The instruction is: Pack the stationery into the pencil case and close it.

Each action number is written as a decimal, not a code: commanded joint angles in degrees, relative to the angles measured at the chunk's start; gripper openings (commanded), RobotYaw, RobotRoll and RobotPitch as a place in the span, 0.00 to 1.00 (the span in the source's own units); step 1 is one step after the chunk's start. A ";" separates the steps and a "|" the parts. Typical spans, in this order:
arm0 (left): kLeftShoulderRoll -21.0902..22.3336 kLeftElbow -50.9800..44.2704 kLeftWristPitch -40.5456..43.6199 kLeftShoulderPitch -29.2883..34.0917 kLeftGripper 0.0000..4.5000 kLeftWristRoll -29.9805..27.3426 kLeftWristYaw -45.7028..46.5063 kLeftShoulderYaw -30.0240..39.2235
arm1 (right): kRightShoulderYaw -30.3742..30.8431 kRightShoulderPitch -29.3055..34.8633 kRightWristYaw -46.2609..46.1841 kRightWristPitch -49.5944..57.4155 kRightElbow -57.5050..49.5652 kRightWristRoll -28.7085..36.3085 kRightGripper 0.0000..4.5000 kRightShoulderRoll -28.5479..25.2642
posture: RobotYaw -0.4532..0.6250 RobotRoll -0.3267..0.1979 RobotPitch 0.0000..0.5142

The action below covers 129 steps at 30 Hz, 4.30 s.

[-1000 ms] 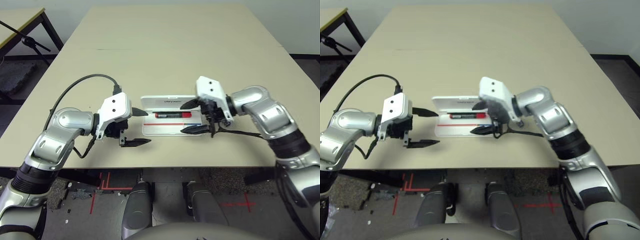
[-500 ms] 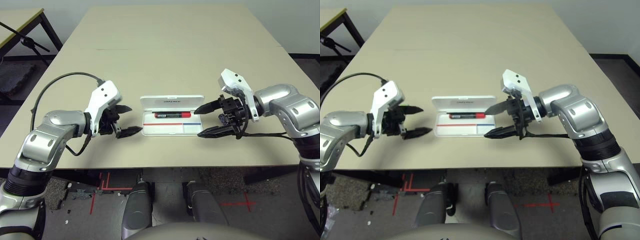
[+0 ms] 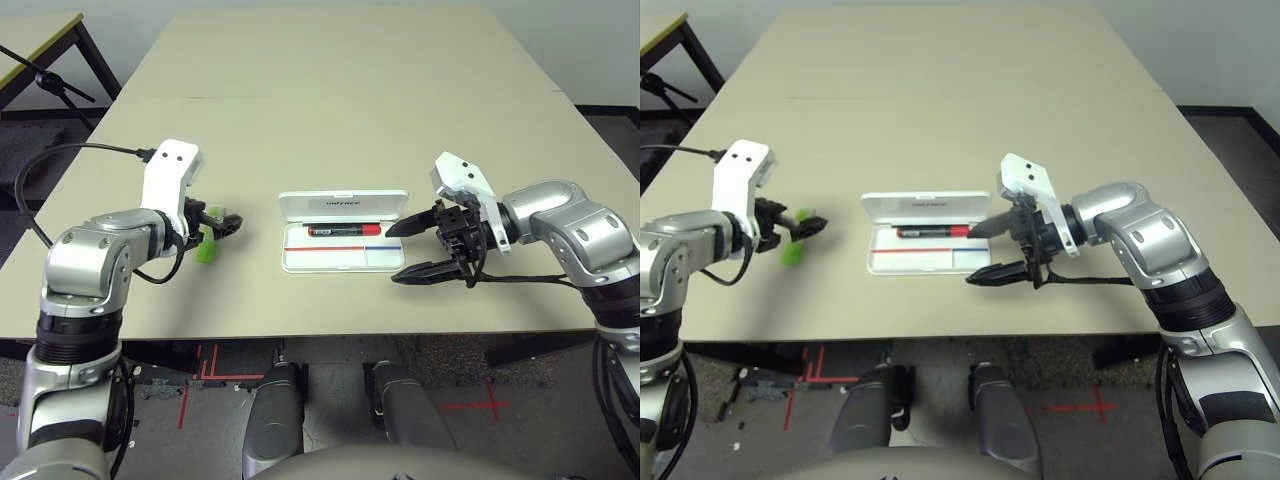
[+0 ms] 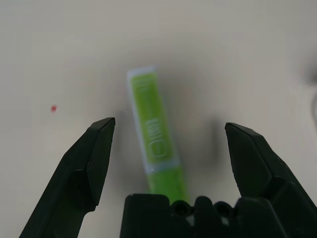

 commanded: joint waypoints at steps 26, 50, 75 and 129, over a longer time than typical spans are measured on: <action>0.23 5.62 -5.33 1.22 0.24 -0.01 -0.79 -2.82 | 1.18 0.00 -1.83 -0.37 -1.24 -0.67 1.00 -1.03 | 0.47 0.62 0.30; 22.68 -14.05 -46.07 17.98 0.24 -2.15 -39.83 -10.59 | 1.28 1.43 -3.76 -3.07 1.05 -3.04 1.00 -0.69 | 0.46 0.62 0.30; 7.93 -8.37 -41.29 -6.25 0.24 7.55 -39.22 -33.00 | -2.98 9.61 -3.12 -6.94 4.60 -4.49 1.00 -10.79 | 0.40 0.62 0.26; 12.97 -13.39 -45.99 1.09 0.99 -4.31 -45.55 -13.82 | -12.03 6.35 -13.01 -7.00 14.26 -4.65 1.00 -7.97 | 0.40 0.62 0.25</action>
